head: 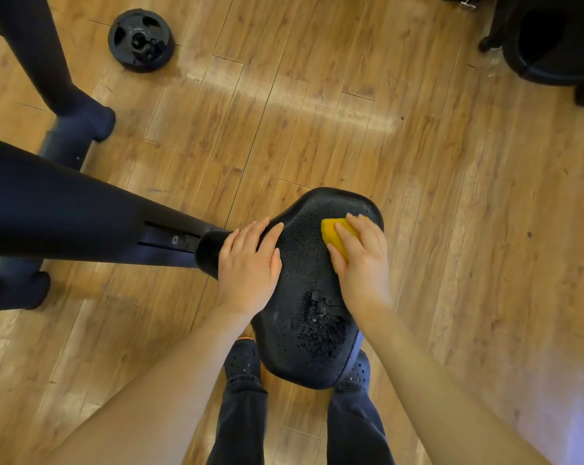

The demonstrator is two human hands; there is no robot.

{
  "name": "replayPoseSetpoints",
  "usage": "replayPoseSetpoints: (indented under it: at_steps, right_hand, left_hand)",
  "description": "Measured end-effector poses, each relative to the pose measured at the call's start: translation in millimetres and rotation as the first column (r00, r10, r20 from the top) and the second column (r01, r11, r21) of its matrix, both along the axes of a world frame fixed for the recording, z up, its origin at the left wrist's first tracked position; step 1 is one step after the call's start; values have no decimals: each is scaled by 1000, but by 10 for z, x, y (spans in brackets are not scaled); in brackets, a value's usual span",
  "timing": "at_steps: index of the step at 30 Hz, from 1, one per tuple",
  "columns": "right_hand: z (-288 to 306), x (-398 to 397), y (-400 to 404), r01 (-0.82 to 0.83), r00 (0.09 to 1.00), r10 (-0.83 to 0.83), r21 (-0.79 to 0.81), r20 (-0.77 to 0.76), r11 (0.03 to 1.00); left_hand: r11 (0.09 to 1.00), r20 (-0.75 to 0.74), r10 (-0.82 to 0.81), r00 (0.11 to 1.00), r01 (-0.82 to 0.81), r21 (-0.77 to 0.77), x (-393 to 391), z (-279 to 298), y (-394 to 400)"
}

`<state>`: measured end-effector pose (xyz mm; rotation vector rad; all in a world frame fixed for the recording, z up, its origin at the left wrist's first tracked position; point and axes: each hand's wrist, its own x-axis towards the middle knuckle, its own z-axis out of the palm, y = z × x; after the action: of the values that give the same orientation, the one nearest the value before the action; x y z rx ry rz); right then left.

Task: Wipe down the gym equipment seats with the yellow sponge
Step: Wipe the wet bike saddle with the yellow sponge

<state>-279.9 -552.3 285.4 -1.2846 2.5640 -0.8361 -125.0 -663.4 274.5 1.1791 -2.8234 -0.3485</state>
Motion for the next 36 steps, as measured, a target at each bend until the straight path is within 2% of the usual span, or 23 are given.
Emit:
replayPoseSetpoints:
  at_steps: [7, 17, 27, 30, 33, 36]
  right_hand:
    - [3, -335, -525, 10, 996, -13, 38, 84, 999]
    - [16, 300, 304, 68, 997, -67, -31, 42, 997]
    - [-43, -373, -404, 114, 987, -111, -13, 114, 993]
    - [6, -263, -275, 136, 982, -135, 2, 135, 991]
    - [73, -35, -4, 178, 958, -172, -3, 230, 984]
    - [104, 151, 275, 153, 969, -144, -29, 201, 988]
  left_hand:
    - [1000, -16, -10, 1000, 10, -9, 11, -30, -10]
    - [1000, -20, 1, 1000, -1, 11, 4, -25, -5]
    - [1000, -2, -10, 1000, 10, 10, 9, -14, -10]
    - [1000, 11, -5, 1000, 5, 18, 6, -5, -5]
    - [1000, 0, 9, 1000, -9, 27, -1, 3, 6]
    - [999, -15, 21, 1000, -20, 37, -12, 10, 13]
